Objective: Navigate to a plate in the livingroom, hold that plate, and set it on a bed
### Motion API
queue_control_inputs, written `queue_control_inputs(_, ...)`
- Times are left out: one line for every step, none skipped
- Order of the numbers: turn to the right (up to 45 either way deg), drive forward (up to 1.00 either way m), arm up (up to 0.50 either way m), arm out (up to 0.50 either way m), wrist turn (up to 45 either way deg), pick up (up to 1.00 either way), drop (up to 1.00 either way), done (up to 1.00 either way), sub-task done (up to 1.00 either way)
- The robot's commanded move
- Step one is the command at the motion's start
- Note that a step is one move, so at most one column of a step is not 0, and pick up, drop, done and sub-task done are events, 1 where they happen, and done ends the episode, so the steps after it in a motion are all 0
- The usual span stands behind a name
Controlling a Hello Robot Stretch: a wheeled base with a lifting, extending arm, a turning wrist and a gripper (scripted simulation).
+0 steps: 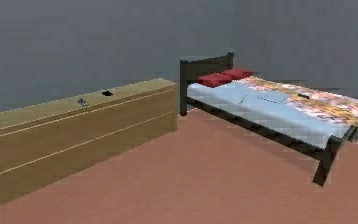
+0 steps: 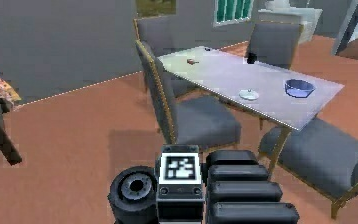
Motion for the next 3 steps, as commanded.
queue_control_inputs(3.0,0.0,0.0,0.0,0.0,0.0,0.0,0.0,0.0)
queue_control_inputs(0.0,1.0,0.0,0.0,0.0,0.0,0.0,0.0,0.0)
queue_control_inputs(3.0,0.0,0.0,0.0,0.0,0.0,0.0,0.0,0.0)
